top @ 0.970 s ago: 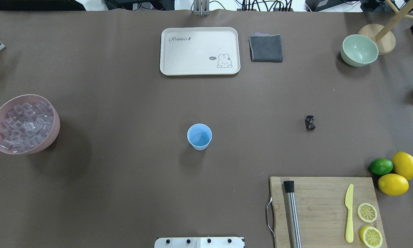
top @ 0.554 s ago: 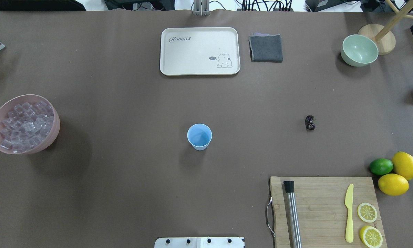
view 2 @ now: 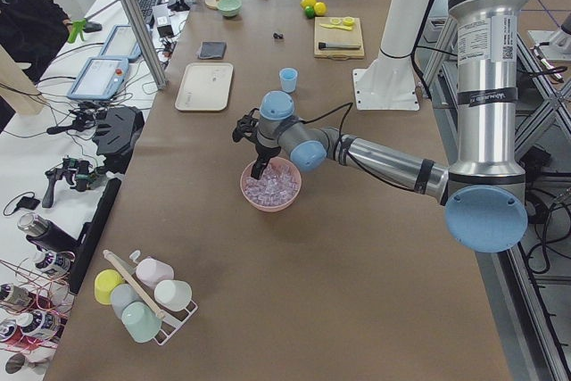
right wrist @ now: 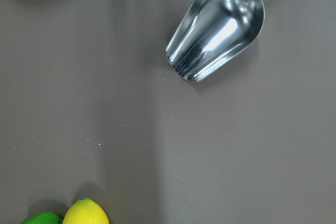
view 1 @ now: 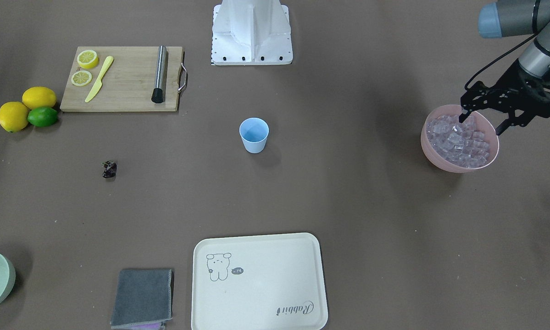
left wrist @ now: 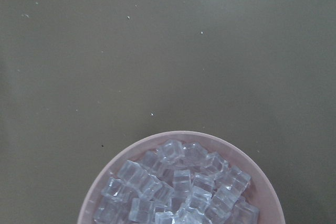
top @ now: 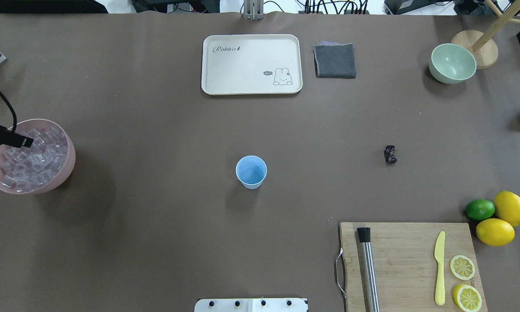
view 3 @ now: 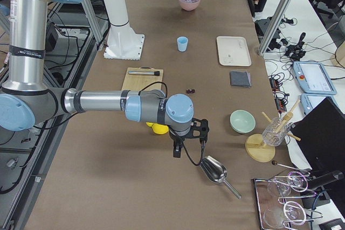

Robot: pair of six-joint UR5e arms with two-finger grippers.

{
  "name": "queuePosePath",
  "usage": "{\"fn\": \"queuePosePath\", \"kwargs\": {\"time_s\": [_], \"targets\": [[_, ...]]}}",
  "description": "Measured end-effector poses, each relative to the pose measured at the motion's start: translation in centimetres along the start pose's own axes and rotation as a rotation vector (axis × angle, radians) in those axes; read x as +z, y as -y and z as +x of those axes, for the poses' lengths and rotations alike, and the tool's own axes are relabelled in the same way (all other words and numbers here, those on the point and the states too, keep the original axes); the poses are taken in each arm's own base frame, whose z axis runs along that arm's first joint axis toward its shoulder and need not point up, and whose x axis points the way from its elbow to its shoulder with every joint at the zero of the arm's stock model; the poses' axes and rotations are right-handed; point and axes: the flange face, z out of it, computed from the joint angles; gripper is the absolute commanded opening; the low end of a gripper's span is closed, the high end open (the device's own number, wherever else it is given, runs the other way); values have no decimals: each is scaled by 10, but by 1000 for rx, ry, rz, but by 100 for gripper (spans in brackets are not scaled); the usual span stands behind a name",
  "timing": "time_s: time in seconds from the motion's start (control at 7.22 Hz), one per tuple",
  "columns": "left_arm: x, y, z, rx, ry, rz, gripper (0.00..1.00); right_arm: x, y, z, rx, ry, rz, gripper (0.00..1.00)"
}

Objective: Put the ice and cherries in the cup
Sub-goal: 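Move the left gripper over the pink bowl of ice cubes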

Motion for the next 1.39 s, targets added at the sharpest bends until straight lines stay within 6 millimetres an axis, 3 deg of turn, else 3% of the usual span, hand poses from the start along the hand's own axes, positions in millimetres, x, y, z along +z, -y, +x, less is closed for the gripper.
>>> {"fn": "queuePosePath", "kwargs": {"time_s": [0.42,0.69,1.39], "targets": [[28,-10,-5,3,-1,-40,97,-3,0,-3,-5,1,6,100],[44,-15,-14,7,-3,-48,85,-5,1,-5,-9,0,10,100],[59,-10,-10,20,-13,-55,83,-5,3,-5,-10,0,11,100]]}}
